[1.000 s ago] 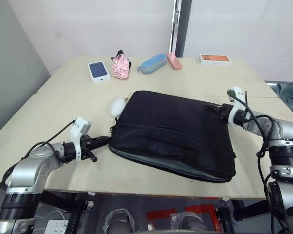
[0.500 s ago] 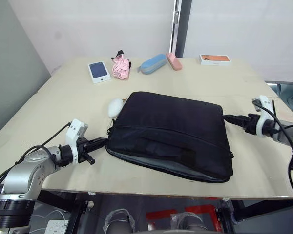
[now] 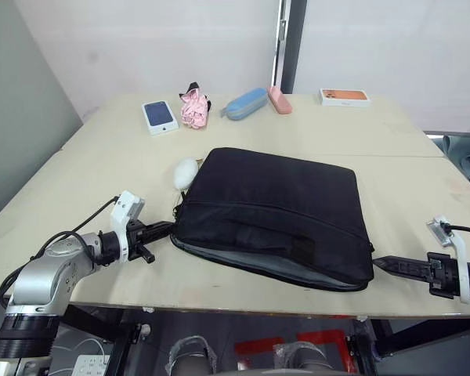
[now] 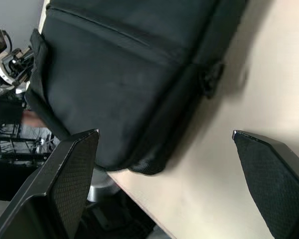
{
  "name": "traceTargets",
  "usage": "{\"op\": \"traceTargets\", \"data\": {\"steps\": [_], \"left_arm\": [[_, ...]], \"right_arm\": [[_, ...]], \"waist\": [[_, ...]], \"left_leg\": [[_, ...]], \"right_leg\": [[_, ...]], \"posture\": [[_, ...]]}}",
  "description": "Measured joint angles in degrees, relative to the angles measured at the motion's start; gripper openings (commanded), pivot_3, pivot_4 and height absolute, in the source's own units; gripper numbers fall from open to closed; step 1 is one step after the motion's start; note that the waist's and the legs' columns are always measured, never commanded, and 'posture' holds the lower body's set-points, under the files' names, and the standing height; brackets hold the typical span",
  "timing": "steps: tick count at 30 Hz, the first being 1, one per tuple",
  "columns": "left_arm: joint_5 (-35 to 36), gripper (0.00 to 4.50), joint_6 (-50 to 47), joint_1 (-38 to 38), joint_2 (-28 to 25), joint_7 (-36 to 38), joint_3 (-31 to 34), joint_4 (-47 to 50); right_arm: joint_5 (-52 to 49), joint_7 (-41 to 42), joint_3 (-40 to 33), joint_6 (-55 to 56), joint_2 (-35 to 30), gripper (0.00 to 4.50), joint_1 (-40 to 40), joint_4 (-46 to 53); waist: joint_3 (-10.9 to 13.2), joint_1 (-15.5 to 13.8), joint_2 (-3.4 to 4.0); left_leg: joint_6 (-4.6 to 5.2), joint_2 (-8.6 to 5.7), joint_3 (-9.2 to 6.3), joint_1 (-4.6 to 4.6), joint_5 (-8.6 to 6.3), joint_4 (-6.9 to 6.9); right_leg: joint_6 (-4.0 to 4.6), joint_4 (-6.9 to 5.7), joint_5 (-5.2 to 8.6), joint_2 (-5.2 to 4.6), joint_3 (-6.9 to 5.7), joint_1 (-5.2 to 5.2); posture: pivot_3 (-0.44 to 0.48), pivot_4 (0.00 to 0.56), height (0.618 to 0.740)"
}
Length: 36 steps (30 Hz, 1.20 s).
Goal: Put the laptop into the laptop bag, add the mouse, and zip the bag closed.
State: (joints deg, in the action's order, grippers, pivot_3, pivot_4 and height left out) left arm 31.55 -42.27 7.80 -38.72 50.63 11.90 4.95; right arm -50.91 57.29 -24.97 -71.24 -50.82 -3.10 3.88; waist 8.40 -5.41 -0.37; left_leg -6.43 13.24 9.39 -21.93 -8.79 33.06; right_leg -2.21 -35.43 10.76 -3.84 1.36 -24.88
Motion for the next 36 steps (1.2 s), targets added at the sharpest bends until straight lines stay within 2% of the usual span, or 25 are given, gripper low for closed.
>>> {"op": "traceTargets", "data": {"steps": [3,4,7,16,17,26,32,36], "left_arm": [[0.01,0.0,0.09,0.25,0.05,0.1,-0.46,-0.34],[0.0,0.0,0.15,0.39,0.05,0.14,-0.67,-0.56],[-0.04,0.0,0.71,0.41,0.05,0.35,-0.83,-0.83],[-0.04,0.0,1.0,0.2,0.05,0.42,-0.85,-0.83],[-0.04,0.0,1.01,0.16,0.05,0.42,-0.85,-0.83],[0.01,0.0,1.16,-0.22,0.04,0.52,-0.84,-0.83],[0.02,0.0,1.24,0.23,0.44,-0.25,-0.8,-0.86],[0.05,0.0,1.2,0.49,0.44,-0.66,-0.79,-1.03]], "right_arm": [[-0.48,-2.5,0.03,0.21,2.26,4.47,0.54,1.18],[-0.61,-3.06,0.03,0.21,2.52,4.24,0.88,1.19],[-0.96,-4.28,-0.16,0.45,3.55,3.37,1.57,1.17],[-1.65,-6.21,-1.26,1.05,4.76,0.24,1.65,0.97],[-1.65,-6.56,-1.38,1.26,4.84,0.07,1.93,0.97],[-1.47,-10.35,-1.56,2.3,6.68,0.07,5.42,-0.21],[1.93,-13.78,1.23,4.26,7.75,0.07,13.29,-3.73],[3.43,-13.73,3.11,5.72,7.87,0.07,15.37,-5.71]], "waist": [[-0.02,-0.04,0.02],[-0.02,-0.03,0.02],[-0.02,-0.03,0.02],[-0.03,0.05,0.03],[-0.03,0.13,0.03],[-0.06,0.31,0.06],[-0.06,0.4,0.07],[-0.06,0.18,0.08]], "left_leg": [[0.0,-0.02,0.0,-0.04,0.0,-0.05],[0.0,-0.02,0.0,-0.04,0.0,-0.06],[0.0,-0.02,-0.01,-0.04,0.0,-0.08],[0.0,-0.02,-0.02,-0.03,0.0,-0.07],[0.0,-0.02,-0.02,-0.02,0.0,-0.06],[-0.01,-0.02,-0.01,0.0,0.0,-0.04],[-0.01,-0.02,0.0,-0.03,0.01,-0.04],[-0.01,-0.02,-0.01,-0.05,0.0,-0.07]], "right_leg": [[-0.01,0.04,0.0,-0.01,-0.01,-0.03],[-0.01,0.06,0.0,-0.01,-0.02,-0.03],[0.0,0.05,0.0,-0.01,-0.03,-0.04],[0.0,0.05,0.0,-0.01,-0.02,-0.02],[0.0,0.04,0.0,-0.01,-0.02,0.0],[-0.01,-0.01,-0.01,-0.01,0.0,-0.01],[-0.01,-0.08,-0.01,0.0,-0.01,-0.06],[-0.01,-0.01,-0.01,0.0,-0.03,-0.06]], "posture": [[0.0,0.15,0.74],[0.0,0.15,0.74],[0.0,0.15,0.74],[0.0,0.15,0.74],[0.0,0.15,0.74],[0.0,0.15,0.74],[0.0,0.15,0.74],[0.0,0.15,0.74]]}}
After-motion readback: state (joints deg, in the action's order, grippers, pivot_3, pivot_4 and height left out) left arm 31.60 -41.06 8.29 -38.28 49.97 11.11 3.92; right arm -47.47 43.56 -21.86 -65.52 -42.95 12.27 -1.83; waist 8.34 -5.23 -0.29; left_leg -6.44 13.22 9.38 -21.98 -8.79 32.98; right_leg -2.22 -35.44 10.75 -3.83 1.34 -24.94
